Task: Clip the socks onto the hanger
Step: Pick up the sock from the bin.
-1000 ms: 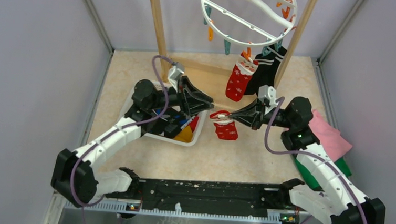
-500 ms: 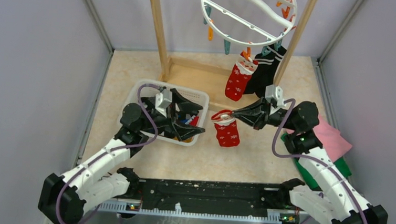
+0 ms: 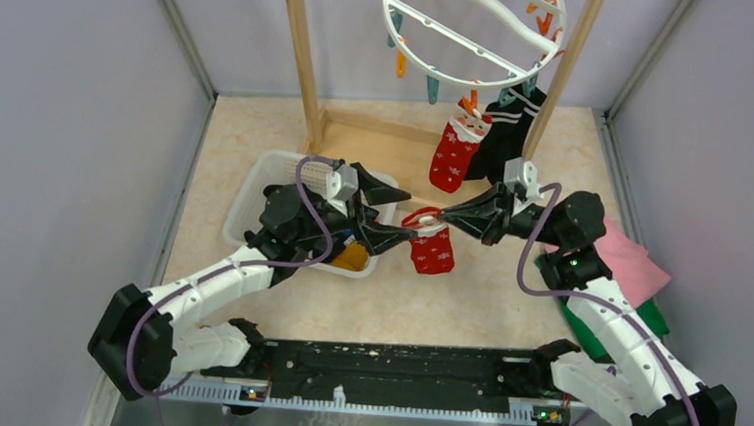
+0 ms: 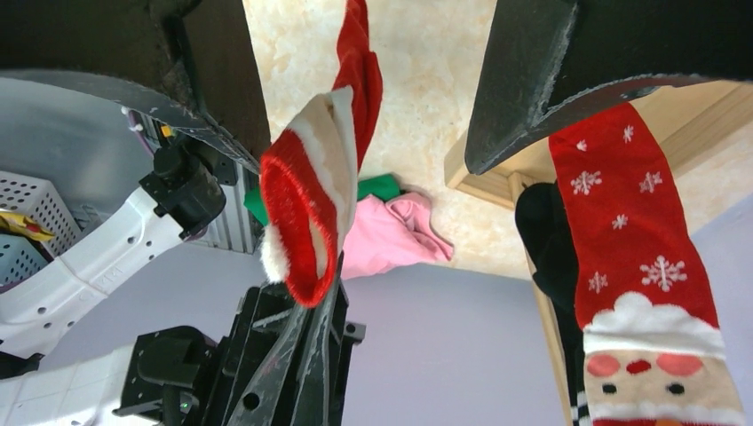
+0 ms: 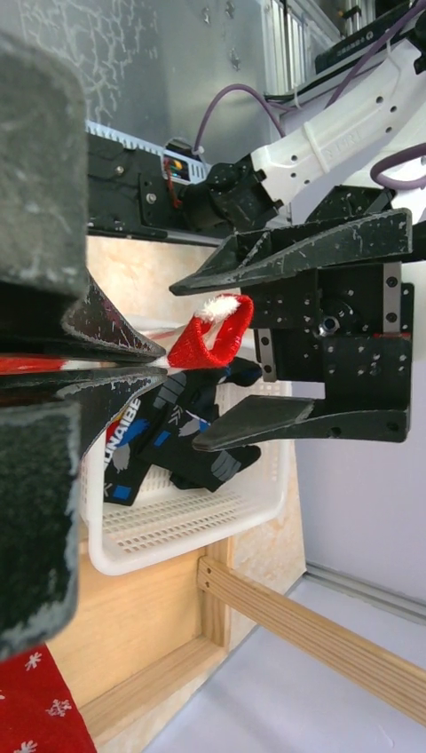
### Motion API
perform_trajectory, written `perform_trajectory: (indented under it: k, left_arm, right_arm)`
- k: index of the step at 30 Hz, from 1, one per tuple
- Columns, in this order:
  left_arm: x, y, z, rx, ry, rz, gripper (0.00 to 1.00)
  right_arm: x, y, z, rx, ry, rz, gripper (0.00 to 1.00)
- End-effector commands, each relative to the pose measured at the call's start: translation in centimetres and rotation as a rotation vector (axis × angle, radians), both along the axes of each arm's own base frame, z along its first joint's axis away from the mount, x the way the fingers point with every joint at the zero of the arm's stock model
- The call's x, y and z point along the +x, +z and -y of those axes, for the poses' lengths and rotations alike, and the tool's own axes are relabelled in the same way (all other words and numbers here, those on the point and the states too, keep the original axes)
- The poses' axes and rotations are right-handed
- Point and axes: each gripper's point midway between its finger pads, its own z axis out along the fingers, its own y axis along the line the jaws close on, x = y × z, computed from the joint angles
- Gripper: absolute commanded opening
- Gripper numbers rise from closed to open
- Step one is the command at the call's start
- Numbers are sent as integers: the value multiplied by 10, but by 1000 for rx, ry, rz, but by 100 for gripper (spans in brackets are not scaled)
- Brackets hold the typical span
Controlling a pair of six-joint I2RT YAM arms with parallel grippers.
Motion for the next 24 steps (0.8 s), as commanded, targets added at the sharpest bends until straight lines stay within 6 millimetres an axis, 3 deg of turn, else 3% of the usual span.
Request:
perform_trajectory:
  k: [1,3,8,10,11,14,16,19,24]
  left_arm:
    - [-4,46,0,-121,-8,104,81]
    - [-5,48,0,-136,-15,105,70]
    - [-9,50,2,-142,-40,105,2]
    - [-10,45,2,-111,-47,121,0]
    - [-10,42,3,-90,-48,121,0]
    - [-12,33,2,-28,-51,160,0]
    - [-14,29,4,20,-75,180,0]
    - [-16,29,8,53,-121,185,0]
    - [-16,38,12,37,-146,199,0]
  right_arm:
    - [-1,9,-1,20,2,30,0]
    - [0,8,-1,19,3,29,0]
    - [-4,6,-1,10,16,32,0]
    - [-9,4,0,-3,38,49,0]
    - [-13,3,0,-11,54,63,7]
    - [-23,-1,2,-41,95,127,49]
    - [-24,-2,3,-55,91,180,67]
    - [-21,0,1,-71,83,227,73]
    - [-12,4,-6,-77,63,227,68]
